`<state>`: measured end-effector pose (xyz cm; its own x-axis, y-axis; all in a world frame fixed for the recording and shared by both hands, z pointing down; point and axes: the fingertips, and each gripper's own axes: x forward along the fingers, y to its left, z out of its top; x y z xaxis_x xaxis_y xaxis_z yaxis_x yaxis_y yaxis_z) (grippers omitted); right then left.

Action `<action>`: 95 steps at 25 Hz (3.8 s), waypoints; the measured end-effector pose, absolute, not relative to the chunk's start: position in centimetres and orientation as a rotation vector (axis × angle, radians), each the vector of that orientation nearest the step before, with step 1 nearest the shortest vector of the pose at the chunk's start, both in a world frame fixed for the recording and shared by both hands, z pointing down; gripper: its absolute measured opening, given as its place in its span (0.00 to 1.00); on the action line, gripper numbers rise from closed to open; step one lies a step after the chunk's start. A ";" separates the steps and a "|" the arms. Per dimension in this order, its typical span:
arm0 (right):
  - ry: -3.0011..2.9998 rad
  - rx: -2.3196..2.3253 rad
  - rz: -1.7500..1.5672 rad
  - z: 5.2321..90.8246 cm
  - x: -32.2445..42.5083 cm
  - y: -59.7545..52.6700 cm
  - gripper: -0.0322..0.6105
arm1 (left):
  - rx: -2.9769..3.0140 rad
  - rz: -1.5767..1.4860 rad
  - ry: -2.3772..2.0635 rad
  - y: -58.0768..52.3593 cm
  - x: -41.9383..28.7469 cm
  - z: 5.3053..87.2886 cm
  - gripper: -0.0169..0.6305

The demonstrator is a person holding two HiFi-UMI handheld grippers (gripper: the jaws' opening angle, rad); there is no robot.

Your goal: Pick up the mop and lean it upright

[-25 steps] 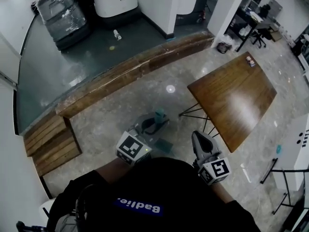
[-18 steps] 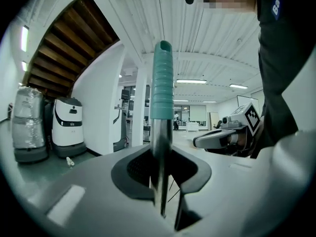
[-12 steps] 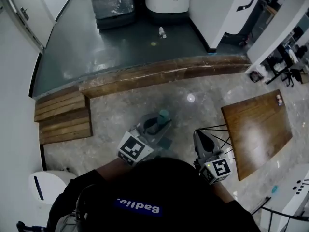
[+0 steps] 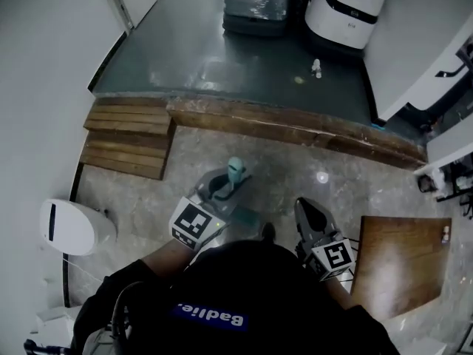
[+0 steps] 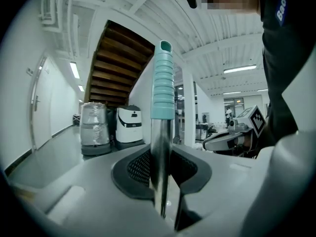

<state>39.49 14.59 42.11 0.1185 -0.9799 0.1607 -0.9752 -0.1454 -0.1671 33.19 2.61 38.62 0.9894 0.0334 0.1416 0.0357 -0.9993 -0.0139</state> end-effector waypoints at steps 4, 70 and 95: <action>2.231 -2.181 -0.350 40.9 41.4 11.1 0.06 | -3.120 -0.222 0.205 0.1 33.2 38.3 0.16; 3.202 -0.449 -0.349 43.5 1.6 -39.5 0.06 | -2.413 -0.154 2.111 -34.1 -12.1 36.6 0.16; 3.230 -0.434 -0.388 45.2 -2.9 -52.3 0.06 | -2.359 -0.116 2.138 -48.7 -17.7 36.3 0.16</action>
<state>-2.86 -52.27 45.18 -0.9554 -0.2424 0.1685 -0.2754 0.9374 -0.2130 -17.67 -48.67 36.30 0.0970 -0.9917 0.0839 -0.9950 -0.0987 -0.0161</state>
